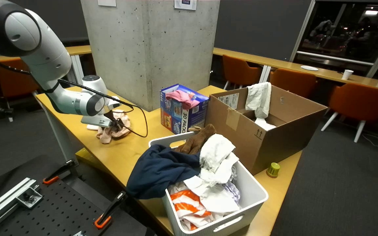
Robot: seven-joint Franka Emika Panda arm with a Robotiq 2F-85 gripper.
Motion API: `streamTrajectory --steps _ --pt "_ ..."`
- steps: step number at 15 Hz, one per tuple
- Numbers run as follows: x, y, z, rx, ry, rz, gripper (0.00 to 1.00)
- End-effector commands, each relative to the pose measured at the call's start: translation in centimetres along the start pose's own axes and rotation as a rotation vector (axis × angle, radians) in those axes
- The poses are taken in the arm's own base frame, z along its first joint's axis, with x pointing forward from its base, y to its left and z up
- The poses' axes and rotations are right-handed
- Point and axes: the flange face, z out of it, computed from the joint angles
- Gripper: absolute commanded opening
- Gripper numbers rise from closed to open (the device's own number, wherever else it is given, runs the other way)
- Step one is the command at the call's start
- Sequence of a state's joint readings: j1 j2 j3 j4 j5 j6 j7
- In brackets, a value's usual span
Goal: Wrap the reddish with the pink shirt and put them inside the white basket
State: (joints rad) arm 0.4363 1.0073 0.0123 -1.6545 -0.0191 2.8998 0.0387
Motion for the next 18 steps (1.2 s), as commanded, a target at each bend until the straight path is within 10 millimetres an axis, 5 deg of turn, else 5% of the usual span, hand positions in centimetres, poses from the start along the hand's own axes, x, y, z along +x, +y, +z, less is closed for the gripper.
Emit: streamTrajectory --steps 1,6,10,18 --pt "0.6 0.0 1.2 -0.021 -0.019 -0.012 0.66" --pt "1.0 0.3 0.5 -0.030 -0.009 -0.008 0.27" --pt "1.3 2.1 -2.6 -0.064 0.020 0.019 0.01" --pt "1.6 7.6 -11.3 -0.145 0.088 0.123 0.02"
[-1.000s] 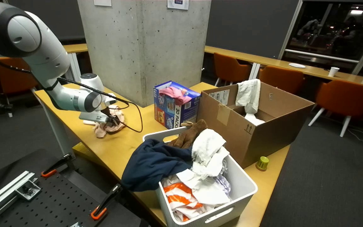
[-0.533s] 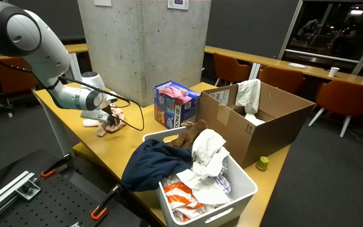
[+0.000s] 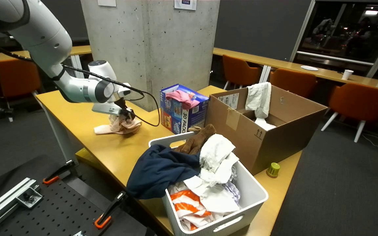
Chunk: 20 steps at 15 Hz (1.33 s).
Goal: Wrap the reddish with the pink shirt and put them inside the white basket
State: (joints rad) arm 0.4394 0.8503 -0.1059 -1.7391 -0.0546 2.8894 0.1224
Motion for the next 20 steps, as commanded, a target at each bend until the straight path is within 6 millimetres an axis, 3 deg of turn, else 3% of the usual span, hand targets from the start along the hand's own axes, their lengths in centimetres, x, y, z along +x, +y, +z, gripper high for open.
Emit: streamTrajectory --steps 1,4,11,16,20 --pt "-0.4 2.3 -5.1 -0.041 0.027 0.037 0.02" --pt "-1.0 4.5 -8.2 -0.068 0.042 0.074 0.02" --pt "-4.4 11.4 -15.1 -0.175 0.054 0.173 0.02" --pt "-7.6 15.3 -20.1 -0.244 0.057 0.284 0.02" --pt "-11.2 20.4 -23.1 -0.314 0.047 0.396 0.02"
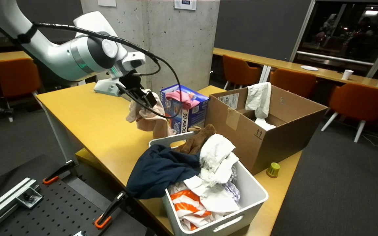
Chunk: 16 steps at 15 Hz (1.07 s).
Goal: Wrap the reddish with the pink shirt and put them inside the white basket
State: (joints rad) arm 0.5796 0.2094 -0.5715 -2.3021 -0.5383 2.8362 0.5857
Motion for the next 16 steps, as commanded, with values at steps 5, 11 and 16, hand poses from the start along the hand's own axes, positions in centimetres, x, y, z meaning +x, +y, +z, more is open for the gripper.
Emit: streamTrajectory --steps 5,11,16 --pt "-3.3 11.9 -1.5 -0.102 -0.031 0.200 0.02" --pt "-6.9 18.2 1.2 -0.160 -0.098 0.312 0.02" --pt "-12.0 21.9 4.6 -0.195 -0.200 0.377 0.02"
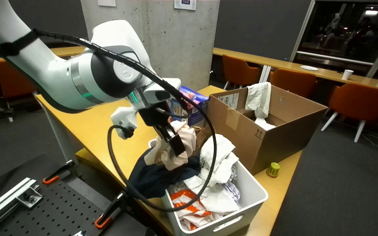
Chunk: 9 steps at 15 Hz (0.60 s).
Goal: Wrap the reddish with the pink shirt and put them inside the white basket
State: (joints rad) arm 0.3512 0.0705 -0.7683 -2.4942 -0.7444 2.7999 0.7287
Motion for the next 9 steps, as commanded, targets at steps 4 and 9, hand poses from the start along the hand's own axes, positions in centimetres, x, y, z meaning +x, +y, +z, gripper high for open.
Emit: streamTrajectory --steps 4,9 --pt "-2.9 3.7 6.2 -0.037 -0.088 0.064 0.02" --pt "-3.4 3.7 8.3 -0.040 -0.094 0.070 0.02"
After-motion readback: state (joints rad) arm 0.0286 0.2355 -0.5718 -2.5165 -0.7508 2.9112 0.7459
